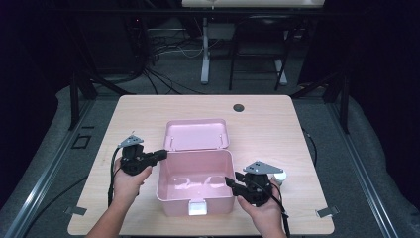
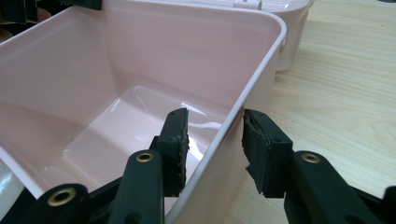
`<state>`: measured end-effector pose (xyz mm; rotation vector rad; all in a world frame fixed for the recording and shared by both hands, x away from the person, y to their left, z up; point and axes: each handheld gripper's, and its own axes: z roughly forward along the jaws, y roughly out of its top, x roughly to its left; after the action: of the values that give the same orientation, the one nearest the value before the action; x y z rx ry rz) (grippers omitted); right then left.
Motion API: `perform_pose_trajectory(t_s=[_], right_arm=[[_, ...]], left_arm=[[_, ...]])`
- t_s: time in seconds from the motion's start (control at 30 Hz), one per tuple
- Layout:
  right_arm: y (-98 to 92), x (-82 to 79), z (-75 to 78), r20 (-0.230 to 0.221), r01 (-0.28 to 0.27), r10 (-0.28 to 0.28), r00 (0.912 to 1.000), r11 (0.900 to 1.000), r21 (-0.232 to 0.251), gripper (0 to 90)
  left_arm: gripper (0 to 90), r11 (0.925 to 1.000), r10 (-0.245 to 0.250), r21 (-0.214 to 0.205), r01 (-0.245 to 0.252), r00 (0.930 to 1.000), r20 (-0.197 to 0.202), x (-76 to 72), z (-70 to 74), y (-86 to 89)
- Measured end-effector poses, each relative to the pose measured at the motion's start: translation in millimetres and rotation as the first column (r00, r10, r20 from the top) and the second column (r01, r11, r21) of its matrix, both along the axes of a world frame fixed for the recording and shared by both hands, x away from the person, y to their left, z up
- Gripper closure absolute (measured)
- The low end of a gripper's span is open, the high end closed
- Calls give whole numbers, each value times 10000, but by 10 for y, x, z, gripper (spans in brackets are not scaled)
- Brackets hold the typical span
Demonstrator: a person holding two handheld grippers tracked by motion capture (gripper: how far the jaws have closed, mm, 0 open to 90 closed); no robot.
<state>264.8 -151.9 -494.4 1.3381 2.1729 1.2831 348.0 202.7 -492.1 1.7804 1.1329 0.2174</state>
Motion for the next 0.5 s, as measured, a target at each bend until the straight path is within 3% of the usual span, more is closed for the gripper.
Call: perform_pose_trajectory(t_s=[0.23, 0.5], right_arm=[[-13, -55, -13, 184, 235, -231, 9996, 9996, -184, 609], [7, -126, -39, 307, 219, -206, 9993, 9989, -424, 599]], left_arm=[[832, 9993, -220, -294, 222, 9997, 89, 72, -28, -42], [825, 9994, -230, -254, 234, 9996, 167, 57, -21, -62]])
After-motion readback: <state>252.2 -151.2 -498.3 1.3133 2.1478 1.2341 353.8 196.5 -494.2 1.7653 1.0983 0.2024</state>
